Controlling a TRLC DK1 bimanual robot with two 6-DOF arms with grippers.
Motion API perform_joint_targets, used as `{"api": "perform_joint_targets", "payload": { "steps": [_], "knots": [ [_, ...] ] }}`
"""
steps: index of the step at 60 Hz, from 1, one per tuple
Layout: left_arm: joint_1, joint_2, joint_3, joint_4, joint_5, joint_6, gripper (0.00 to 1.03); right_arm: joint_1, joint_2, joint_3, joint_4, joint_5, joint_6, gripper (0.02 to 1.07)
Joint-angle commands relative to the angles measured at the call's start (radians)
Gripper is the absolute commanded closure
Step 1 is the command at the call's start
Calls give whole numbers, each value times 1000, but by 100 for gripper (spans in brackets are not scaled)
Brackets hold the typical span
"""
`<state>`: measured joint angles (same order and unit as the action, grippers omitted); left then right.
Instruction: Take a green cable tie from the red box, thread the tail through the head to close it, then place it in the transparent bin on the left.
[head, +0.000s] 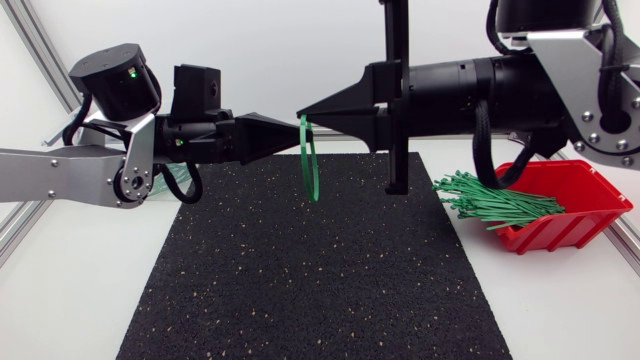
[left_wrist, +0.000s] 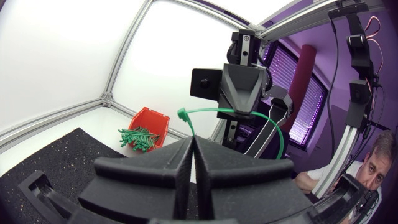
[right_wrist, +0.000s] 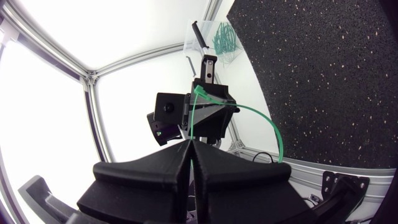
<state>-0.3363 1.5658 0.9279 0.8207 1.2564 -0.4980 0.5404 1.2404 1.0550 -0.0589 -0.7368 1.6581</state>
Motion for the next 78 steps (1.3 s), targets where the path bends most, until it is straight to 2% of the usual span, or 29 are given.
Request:
{"api": "perform_joint_targets", "payload": {
  "steps": [1, 54, 62, 78],
  "knots": [
    [-9, -39, -34, 23, 12, -13, 100, -10, 7, 8, 14, 5, 38, 102],
    [-26, -155, -87, 23, 3, 13, 100, -25, 77, 13, 14, 19, 26, 101],
    [-23, -121, -75, 23, 1, 15, 100, -8, 60, 14, 11, 16, 12, 84],
    [-15, -79, -54, 23, -5, 15, 100, 7, 5, 17, -12, 11, 2, 79]
  ]
}}
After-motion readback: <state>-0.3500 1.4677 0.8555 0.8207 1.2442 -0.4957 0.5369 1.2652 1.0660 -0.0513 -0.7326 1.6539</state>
